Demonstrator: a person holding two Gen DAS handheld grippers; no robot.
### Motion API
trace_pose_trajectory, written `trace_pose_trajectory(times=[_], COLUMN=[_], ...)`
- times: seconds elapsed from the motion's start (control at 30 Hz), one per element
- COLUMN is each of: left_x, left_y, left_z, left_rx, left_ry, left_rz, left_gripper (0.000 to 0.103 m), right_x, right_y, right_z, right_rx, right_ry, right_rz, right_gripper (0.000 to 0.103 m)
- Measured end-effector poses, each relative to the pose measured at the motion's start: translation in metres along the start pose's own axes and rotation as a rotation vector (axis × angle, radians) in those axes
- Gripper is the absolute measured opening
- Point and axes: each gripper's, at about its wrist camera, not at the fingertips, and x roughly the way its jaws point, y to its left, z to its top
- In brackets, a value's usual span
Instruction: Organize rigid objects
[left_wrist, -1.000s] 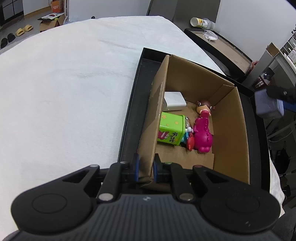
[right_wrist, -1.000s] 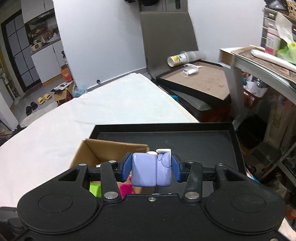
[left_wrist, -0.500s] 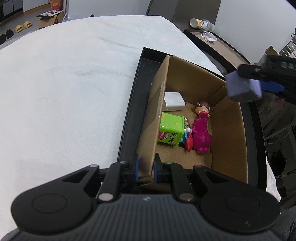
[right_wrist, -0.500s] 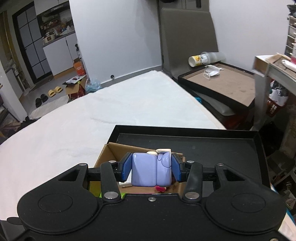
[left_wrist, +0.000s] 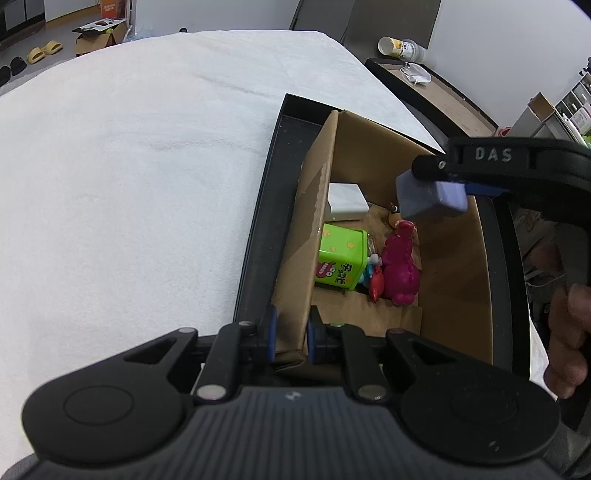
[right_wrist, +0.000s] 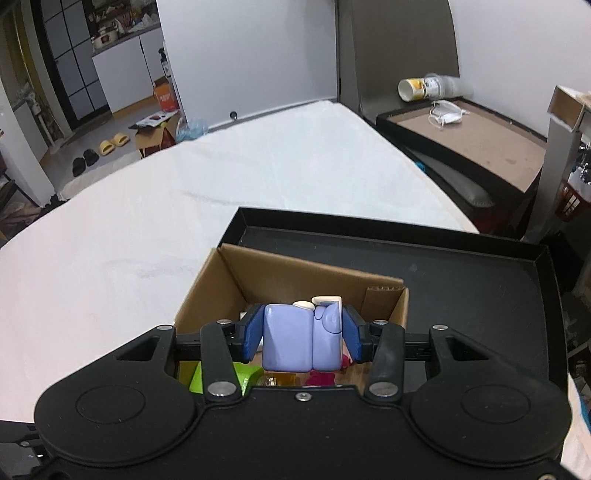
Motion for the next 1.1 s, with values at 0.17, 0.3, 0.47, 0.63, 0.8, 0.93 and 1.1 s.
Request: trace_pose_trajectory(times=[0.17, 0.3, 0.47, 0.63, 0.8, 0.93, 1.1], left_x=[-0.001, -0.001, -0.002, -0.003, -0.015, -0.030, -0.045], left_y=[-0.001, 0.000, -0.001, 0.000, -0.004, -0.009, -0.017], left_z=[-0.001, -0.001, -0.001, 0.004, 0.011, 0.014, 0.012], left_rx=[0.001, -0.006, -0.002, -0.012, 0.005, 0.015, 0.039], left_ry=[-0.003, -0.003, -0.005, 0.023, 0.003, -0.024, -0.045], left_rz=[-0.003, -0.004, 0.003, -0.008, 0.001, -0.001, -0.003], left_gripper=[0.015, 0.015, 0.015, 0.015, 0.015, 0.015, 0.015], right_x=[0.000, -0.010, -0.025, -0.038, -0.052, -0.067, -0.081], right_y=[-0.007, -0.015, -0.026, -0.037, -0.053, -0.063, -0.077], right_z=[-0.002, -0.005, -0.011, -0.017, -0.021, -0.027, -0.041], right_rx=[0.039, 0.054, 0.077, 0.103, 0.144, 0.168, 0.203], right_ry=[0.018, 0.015, 0.007, 0.005, 0.006, -0.001, -0.004], right_rz=[0.001, 0.005, 0.007, 0.007, 0.012, 0.011, -0.009], right_gripper=[0.045, 0.045, 0.045, 0.046, 0.052, 0.061, 0.072])
